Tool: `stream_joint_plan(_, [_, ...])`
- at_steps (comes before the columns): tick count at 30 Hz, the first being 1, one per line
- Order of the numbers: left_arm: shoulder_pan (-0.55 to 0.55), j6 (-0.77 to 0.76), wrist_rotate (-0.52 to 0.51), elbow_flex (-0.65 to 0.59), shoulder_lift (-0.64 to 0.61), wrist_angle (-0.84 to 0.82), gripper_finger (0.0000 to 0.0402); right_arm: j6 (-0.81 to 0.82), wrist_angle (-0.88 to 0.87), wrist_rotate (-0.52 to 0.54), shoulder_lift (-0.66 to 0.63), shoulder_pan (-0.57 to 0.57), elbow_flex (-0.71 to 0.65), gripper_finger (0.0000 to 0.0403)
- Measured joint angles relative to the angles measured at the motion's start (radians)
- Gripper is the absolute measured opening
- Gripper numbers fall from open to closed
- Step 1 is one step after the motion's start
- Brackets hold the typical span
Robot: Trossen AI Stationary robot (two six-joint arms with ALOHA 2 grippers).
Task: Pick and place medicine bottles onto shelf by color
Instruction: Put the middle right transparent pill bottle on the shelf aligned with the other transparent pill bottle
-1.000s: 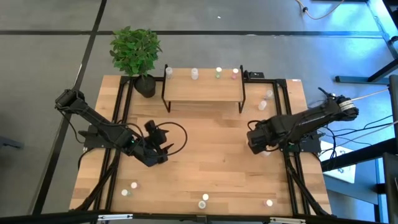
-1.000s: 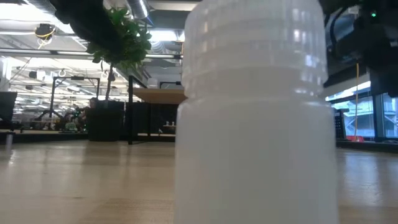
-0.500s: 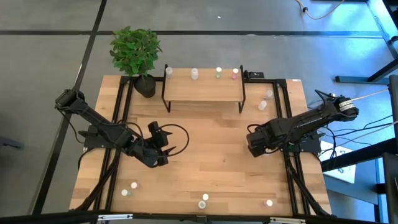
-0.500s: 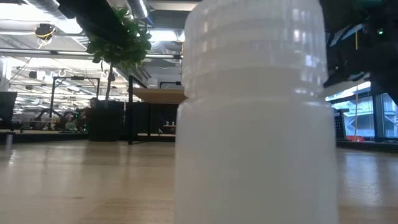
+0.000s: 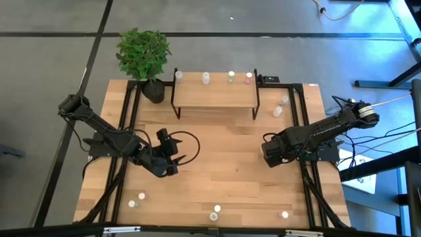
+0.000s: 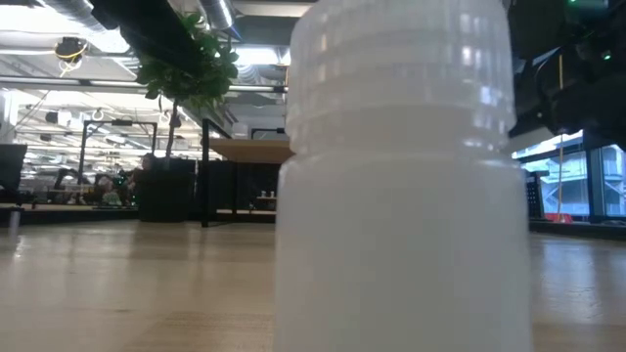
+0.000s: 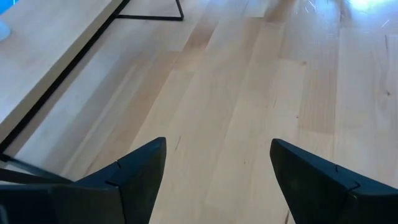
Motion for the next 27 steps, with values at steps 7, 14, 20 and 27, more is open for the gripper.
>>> stream_joint_plan(7, [0.0, 0.0, 0.0, 0.0, 0.0, 0.0, 0.0283, 0.0, 0.001, 0.053, 0.0, 0.0, 0.0, 0.0235])
stream_joint_plan(14, [0.0, 0.0, 0.0, 0.0, 0.0, 0.0, 0.0283, 0.001, 0.001, 0.037, 0.0, 0.008, 0.001, 0.0235])
stream_joint_plan(20, [0.0, 0.001, 0.0, 0.0, 0.0, 0.0, 0.0283, 0.006, 0.007, 0.043, 0.0, 0.025, 0.001, 0.0235])
stream_joint_plan(27, [0.0, 0.002, 0.0, 0.0, 0.0, 0.0, 0.0283, 0.026, 0.035, 0.06, 0.0, 0.03, -0.011, 0.0235])
